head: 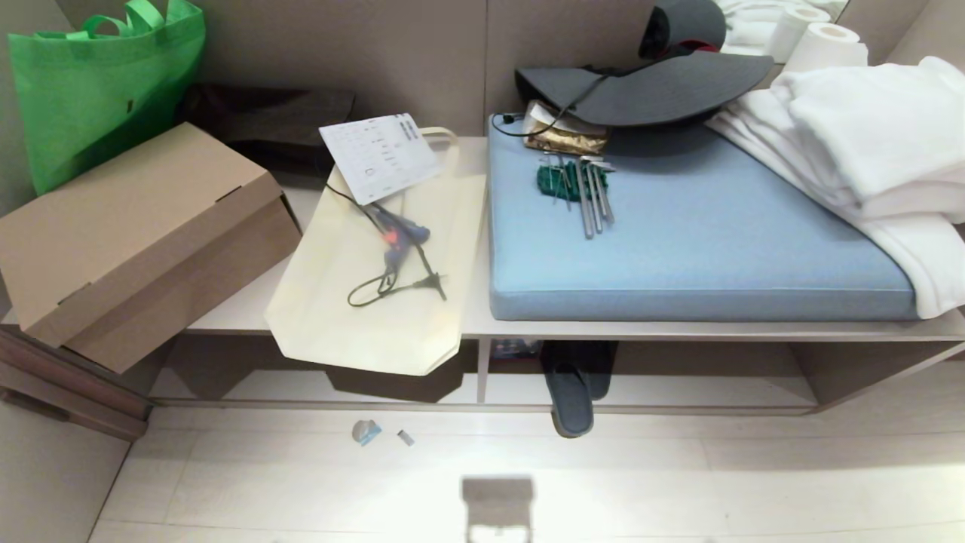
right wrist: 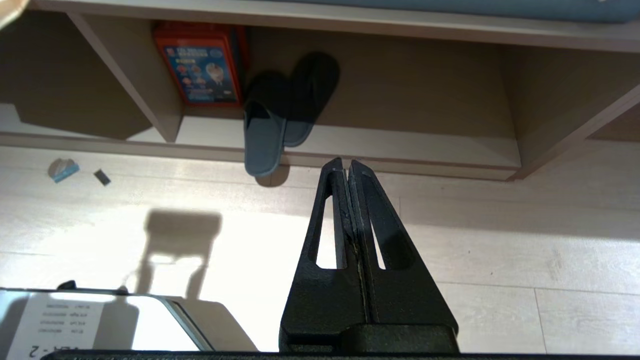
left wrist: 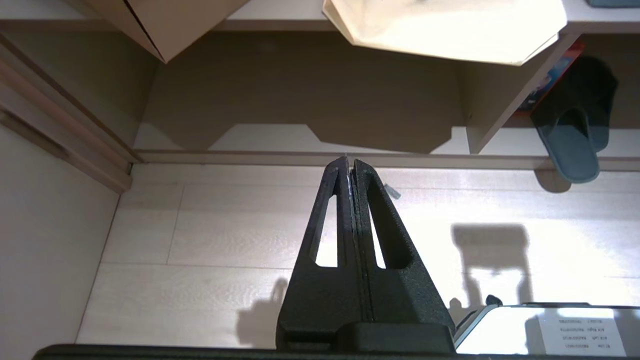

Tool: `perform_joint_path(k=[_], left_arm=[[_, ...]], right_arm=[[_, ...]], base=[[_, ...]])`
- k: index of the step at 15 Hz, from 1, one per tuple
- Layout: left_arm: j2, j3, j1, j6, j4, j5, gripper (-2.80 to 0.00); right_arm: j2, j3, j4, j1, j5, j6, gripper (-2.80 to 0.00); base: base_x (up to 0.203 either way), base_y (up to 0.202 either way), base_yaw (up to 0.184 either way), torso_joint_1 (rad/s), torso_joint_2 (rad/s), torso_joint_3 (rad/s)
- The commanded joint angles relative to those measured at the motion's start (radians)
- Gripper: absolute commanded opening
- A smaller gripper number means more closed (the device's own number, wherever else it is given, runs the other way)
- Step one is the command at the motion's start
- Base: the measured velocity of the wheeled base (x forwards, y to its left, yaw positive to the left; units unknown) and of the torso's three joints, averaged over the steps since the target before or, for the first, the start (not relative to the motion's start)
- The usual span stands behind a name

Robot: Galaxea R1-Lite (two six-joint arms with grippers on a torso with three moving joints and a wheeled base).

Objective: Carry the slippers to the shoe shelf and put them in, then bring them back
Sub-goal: Pick up the slippers in the shoe cabinet

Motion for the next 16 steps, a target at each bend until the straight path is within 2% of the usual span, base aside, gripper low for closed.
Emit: perform_joint_path(k=[1, 16], left_arm=[[0.000, 0.000, 0.000, -0.001, 0.000, -0.001, -2.80], [0.001, 0.000, 0.000, -0.001, 0.000, 0.000, -2.80]], right_arm=[[0.001, 0.000, 0.000, 0.001, 0.000, -0.002, -2.80], [0.001, 0.000, 0.000, 0.001, 0.000, -0.002, -2.80]], base=[[0.000, 0.000, 0.000, 0.002, 0.00, -0.203], [0.000, 0.000, 0.000, 0.002, 0.00, -0.199]])
